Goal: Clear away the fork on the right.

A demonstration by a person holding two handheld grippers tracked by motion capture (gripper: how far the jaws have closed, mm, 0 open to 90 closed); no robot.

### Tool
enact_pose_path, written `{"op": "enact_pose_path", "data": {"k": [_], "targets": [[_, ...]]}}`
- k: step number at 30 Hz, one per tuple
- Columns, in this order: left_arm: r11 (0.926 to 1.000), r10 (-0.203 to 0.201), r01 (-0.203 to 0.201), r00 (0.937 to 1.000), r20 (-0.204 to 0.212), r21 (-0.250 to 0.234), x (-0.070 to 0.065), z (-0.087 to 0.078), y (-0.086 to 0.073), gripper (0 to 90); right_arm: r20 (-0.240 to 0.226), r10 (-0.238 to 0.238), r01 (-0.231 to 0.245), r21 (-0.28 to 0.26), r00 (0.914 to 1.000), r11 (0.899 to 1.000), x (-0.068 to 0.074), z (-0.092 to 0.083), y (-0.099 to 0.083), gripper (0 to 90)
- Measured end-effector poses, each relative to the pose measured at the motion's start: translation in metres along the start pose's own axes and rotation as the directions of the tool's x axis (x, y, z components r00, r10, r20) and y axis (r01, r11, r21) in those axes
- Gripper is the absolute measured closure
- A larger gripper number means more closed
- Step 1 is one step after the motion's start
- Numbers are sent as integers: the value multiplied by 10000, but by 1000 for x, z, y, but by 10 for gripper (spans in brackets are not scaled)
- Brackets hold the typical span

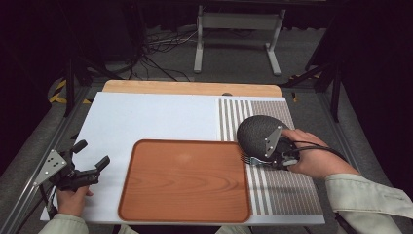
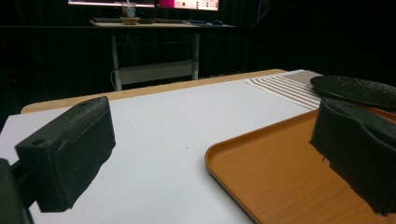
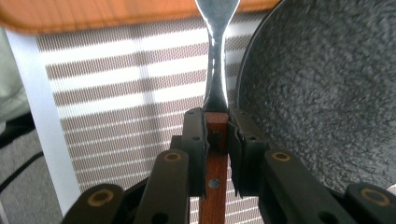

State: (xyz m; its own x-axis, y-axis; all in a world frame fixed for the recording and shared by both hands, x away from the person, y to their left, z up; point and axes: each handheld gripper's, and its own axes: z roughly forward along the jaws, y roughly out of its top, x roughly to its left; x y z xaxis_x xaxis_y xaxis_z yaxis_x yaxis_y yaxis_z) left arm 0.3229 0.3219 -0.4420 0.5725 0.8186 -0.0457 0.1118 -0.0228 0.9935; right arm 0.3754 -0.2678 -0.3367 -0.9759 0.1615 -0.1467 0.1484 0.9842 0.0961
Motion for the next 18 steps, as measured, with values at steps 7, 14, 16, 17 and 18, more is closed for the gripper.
{"op": "enact_pose_path", "data": {"k": [7, 14, 16, 17, 18], "targets": [[10000, 6, -6, 10000, -10, -9, 0, 0, 0, 6, -279, 798, -815, -645, 9964, 9946, 1, -4, 10, 786], [10000, 12, -12, 10000, 0, -23, 0, -1, 0, 6, -201, 1552, -1565, -1066, 9877, 9819, 5, -9, 24, 786], [10000, 7, -7, 10000, -5, -30, 0, 0, 0, 6, -248, 1867, -1883, -1232, 9821, 9743, 6, -12, 28, 786], [10000, 13, -13, 10000, -1, -18, 0, 0, 0, 6, -243, 1964, -1979, -1273, 9802, 9719, 7, -14, 30, 786], [10000, 9, -9, 10000, 5, -32, 0, -1, 0, 6, -317, 2163, -2186, -1306, 9758, 9670, 7, -15, 32, 786]]}}
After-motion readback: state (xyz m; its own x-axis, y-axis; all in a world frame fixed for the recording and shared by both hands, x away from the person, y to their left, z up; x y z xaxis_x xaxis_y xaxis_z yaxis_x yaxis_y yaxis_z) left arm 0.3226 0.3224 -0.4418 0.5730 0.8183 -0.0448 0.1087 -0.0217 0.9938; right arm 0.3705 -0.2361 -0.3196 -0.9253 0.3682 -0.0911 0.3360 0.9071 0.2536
